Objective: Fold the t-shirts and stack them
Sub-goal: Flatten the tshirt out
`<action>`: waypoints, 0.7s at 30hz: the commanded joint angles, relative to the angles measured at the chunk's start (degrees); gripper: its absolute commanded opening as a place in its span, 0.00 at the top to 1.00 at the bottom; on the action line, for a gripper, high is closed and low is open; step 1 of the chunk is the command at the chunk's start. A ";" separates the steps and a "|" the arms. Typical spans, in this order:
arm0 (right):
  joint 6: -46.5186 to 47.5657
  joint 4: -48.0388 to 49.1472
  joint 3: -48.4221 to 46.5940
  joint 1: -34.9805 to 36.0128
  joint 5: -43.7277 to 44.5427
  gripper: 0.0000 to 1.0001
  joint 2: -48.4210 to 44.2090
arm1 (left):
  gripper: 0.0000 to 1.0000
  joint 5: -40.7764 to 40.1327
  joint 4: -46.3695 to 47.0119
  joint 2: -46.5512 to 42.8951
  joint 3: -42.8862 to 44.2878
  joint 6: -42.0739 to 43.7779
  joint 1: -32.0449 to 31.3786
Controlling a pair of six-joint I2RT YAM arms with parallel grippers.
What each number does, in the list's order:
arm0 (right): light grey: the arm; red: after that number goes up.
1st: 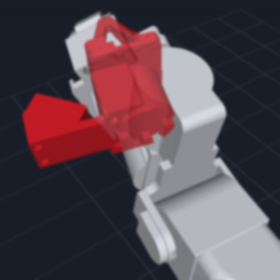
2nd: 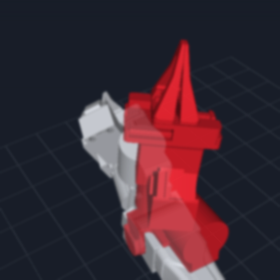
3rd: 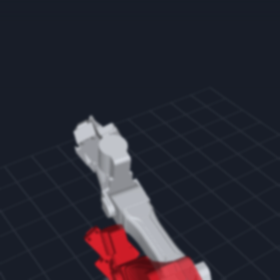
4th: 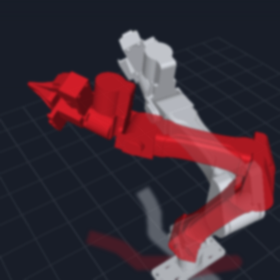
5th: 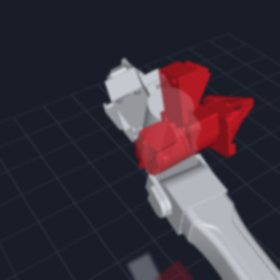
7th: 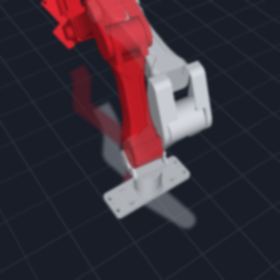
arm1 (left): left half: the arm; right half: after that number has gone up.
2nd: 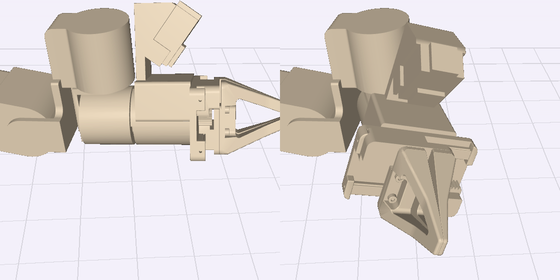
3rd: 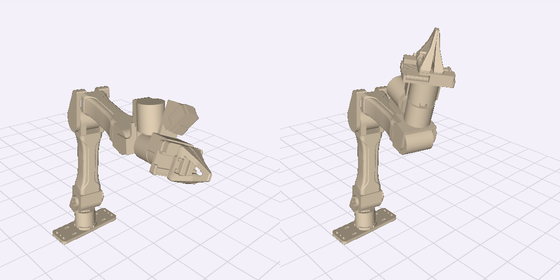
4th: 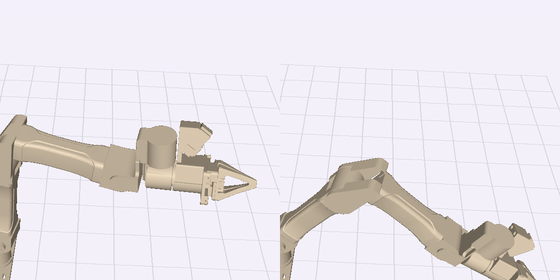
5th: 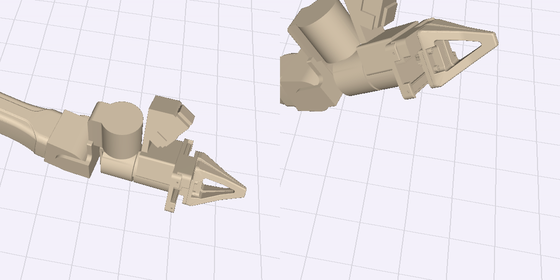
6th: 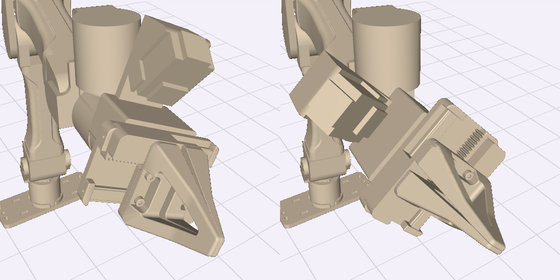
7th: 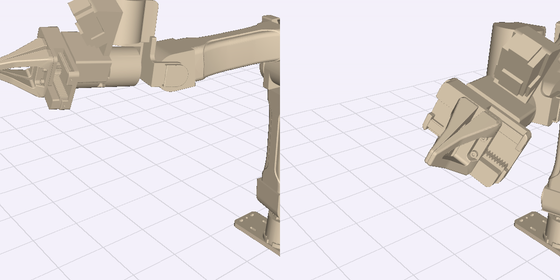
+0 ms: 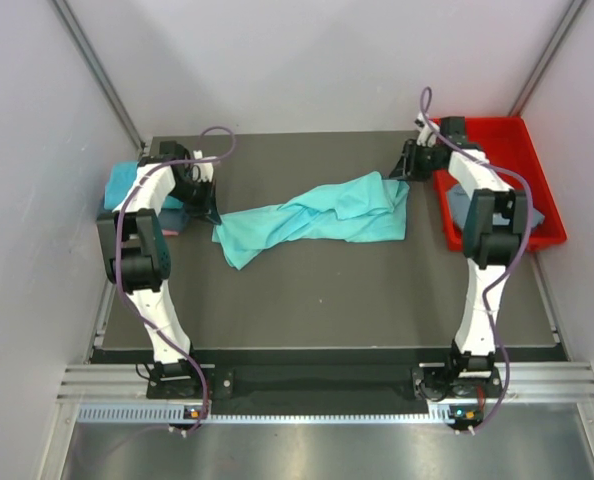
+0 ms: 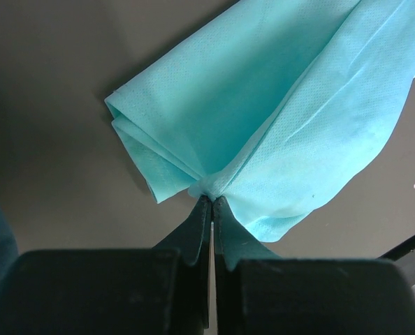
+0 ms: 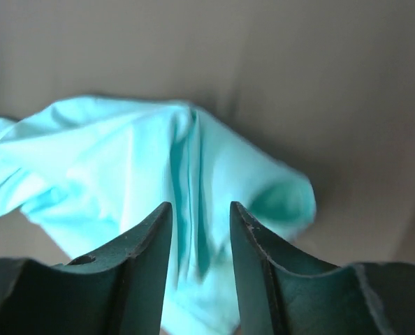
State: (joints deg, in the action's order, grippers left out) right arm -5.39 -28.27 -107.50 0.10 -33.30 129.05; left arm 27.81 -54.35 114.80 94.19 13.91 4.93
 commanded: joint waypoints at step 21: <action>-6.21 -0.64 19.70 -4.76 -17.59 0.73 -14.27 | 1.00 0.93 -0.14 -1.86 0.64 0.59 -0.89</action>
State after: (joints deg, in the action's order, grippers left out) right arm -11.07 -30.63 -86.26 -5.21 -49.45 113.91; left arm 27.81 -54.33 114.80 94.21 13.87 4.19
